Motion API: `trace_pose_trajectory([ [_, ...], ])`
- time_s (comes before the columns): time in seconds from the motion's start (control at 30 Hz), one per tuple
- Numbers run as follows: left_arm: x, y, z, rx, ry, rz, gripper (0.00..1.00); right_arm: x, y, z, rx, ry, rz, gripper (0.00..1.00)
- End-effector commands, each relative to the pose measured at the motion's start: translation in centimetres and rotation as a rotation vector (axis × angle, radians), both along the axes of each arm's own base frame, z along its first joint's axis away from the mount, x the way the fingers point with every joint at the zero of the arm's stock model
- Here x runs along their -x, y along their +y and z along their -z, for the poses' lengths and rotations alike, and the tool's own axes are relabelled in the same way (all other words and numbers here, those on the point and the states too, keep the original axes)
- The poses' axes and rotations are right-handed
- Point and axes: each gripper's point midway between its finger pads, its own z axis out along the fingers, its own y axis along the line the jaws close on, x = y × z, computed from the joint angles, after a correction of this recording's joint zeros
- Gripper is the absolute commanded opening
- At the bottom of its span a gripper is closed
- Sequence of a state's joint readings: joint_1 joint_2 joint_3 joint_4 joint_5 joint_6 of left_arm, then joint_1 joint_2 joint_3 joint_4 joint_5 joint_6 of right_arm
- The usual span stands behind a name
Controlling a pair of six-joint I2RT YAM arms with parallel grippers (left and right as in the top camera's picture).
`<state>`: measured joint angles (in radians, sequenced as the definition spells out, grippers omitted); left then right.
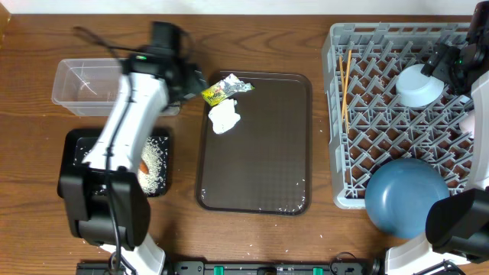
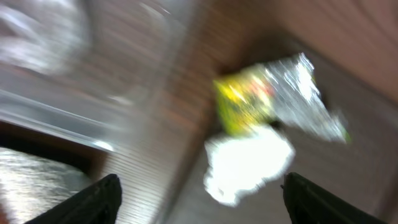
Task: Sort waste into correct bins and load items into the dishwasher rack
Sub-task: 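Carry the white paper left and drop it into the clear bin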
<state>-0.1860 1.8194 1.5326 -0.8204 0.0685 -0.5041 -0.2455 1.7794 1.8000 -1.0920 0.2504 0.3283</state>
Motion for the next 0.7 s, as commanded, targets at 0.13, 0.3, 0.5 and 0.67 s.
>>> trace_pose_trajectory([
  [0.13,3.2,-6.4,4.2,-0.04,0.053,0.21,0.83,-0.1,-0.2,-0.8,0.005,-0.023,0.011,0.99],
  [0.3,2.8,-6.5,7.5,-0.092,0.085,0.216,0.8,-0.1,-0.2,-0.8,0.005,-0.022,0.011,0.99],
  [0.5,2.5,-5.5,11.6,-0.158,0.147,0.199,0.71,-0.1,-0.2,-0.8,0.005,-0.022,0.011,0.99],
  [0.67,3.6,-6.7,13.8,-0.117,0.213,0.229,0.59,-0.1,-0.2,-0.8,0.005,-0.023,0.011,0.99],
])
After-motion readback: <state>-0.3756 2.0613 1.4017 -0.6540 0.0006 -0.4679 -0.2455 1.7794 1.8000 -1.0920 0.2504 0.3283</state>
